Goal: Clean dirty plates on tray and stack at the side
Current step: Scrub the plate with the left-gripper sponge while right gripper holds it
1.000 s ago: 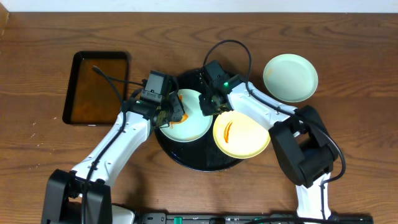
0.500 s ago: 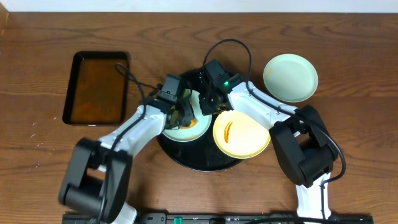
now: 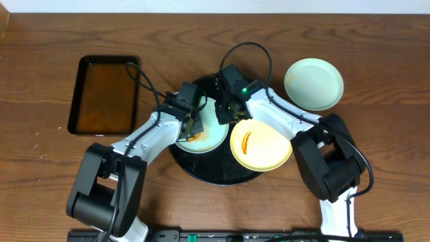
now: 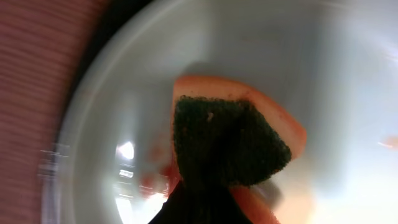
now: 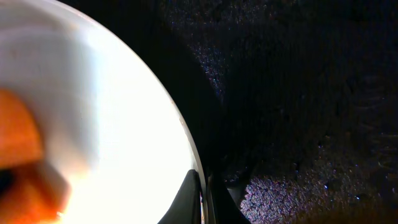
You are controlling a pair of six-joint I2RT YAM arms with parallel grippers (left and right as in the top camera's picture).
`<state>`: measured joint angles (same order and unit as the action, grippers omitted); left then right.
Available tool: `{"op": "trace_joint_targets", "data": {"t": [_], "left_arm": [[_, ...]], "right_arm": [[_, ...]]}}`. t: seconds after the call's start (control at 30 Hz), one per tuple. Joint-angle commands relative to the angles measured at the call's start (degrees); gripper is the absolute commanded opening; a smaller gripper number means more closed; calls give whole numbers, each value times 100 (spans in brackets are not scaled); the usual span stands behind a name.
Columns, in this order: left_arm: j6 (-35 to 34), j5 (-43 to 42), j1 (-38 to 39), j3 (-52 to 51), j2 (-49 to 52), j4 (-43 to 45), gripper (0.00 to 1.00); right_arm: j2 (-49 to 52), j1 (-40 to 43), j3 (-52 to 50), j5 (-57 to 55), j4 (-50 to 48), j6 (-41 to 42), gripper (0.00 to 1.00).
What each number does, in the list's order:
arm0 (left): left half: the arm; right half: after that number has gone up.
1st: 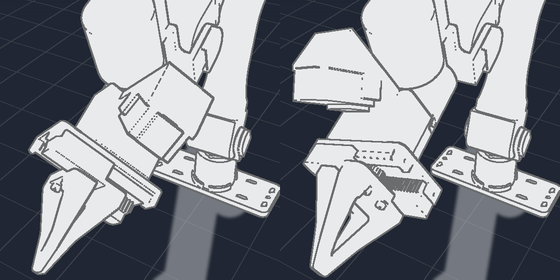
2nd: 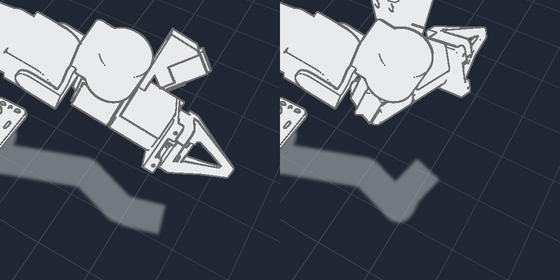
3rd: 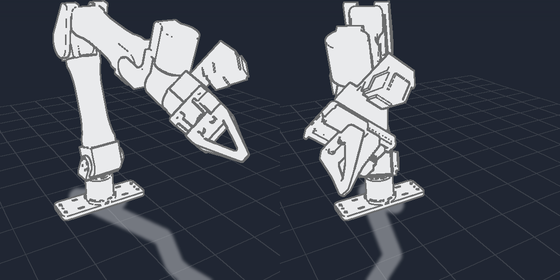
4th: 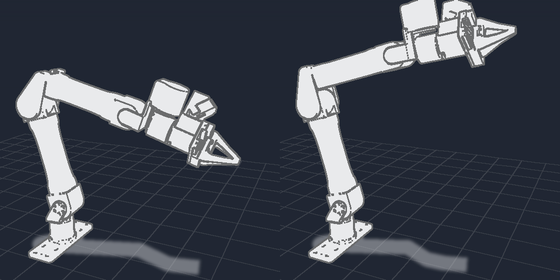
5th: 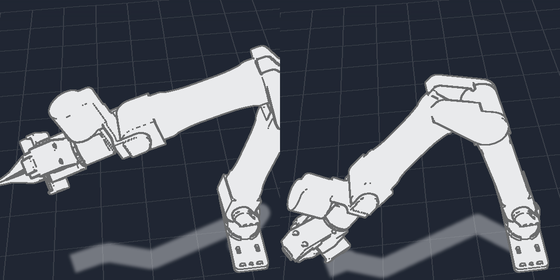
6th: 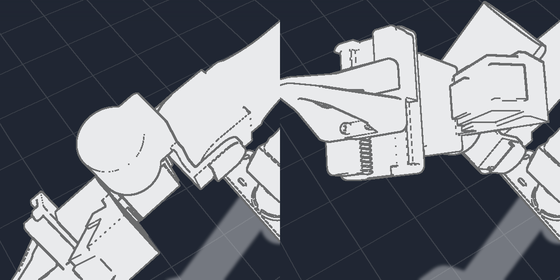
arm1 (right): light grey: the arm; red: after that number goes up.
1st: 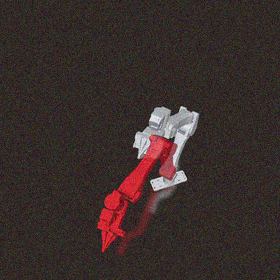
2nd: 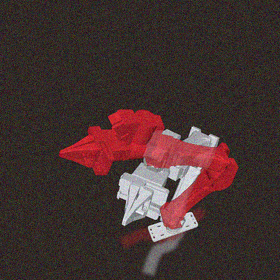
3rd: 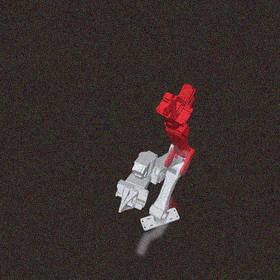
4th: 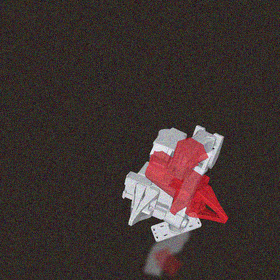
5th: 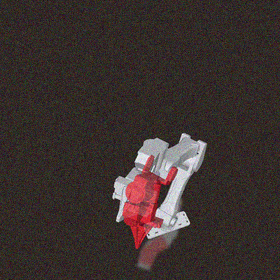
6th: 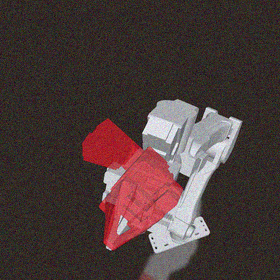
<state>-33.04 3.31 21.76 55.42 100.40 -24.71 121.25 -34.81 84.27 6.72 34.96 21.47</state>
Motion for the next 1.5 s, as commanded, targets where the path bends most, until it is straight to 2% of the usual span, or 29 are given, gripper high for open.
{"op": "trace_joint_targets", "data": {"t": [0.0, 0.2, 0.37, 0.47, 0.53, 0.67, 0.83, 0.9, 1.03, 1.17, 1.3, 1.4, 1.47], "left_arm": [[651, 1134, -293, -33, 131, -227, 8], [684, 874, -380, 162, -483, -369, 8], [306, -223, -380, 160, -1086, -205, 8], [98, -938, -374, 101, -1047, 192, 8], [70, -1043, -350, 13, -953, 444, 8], [-466, -1045, -225, -35, -321, 907, 8], [-516, -992, -236, -35, 319, 1178, 8], [-310, -872, -299, -35, 404, 1158, 8], [542, 15, -503, -35, 402, 824, 8], [1097, 625, -678, -33, 278, 361, 8], [1226, 1316, -750, -31, -96, 31, 8], [1307, 1281, -728, -28, -595, -31, 8], [1290, 833, -669, -28, -1093, -20, 8]], "right_arm": [[136, -42, 15, -68, 63, -33, 1], [136, -42, 15, -68, 63, -33, 1], [136, -42, 15, -68, 48, -31, 1], [136, -42, 15, -68, 42, -31, 1], [136, -37, 15, -68, 42, -31, 1], [136, -37, 15, -68, 46, -31, 1], [136, -37, 15, -68, 66, -33, 1], [136, -37, 15, -68, 68, -31, 1], [136, -37, 15, -68, 81, -33, 1], [136, -37, 15, -68, 83, -35, 1], [136, -37, 15, -70, 81, -31, 1], [136, -37, 15, -70, 72, -31, 1], [136, -37, 15, -68, 61, -31, 1]]}}
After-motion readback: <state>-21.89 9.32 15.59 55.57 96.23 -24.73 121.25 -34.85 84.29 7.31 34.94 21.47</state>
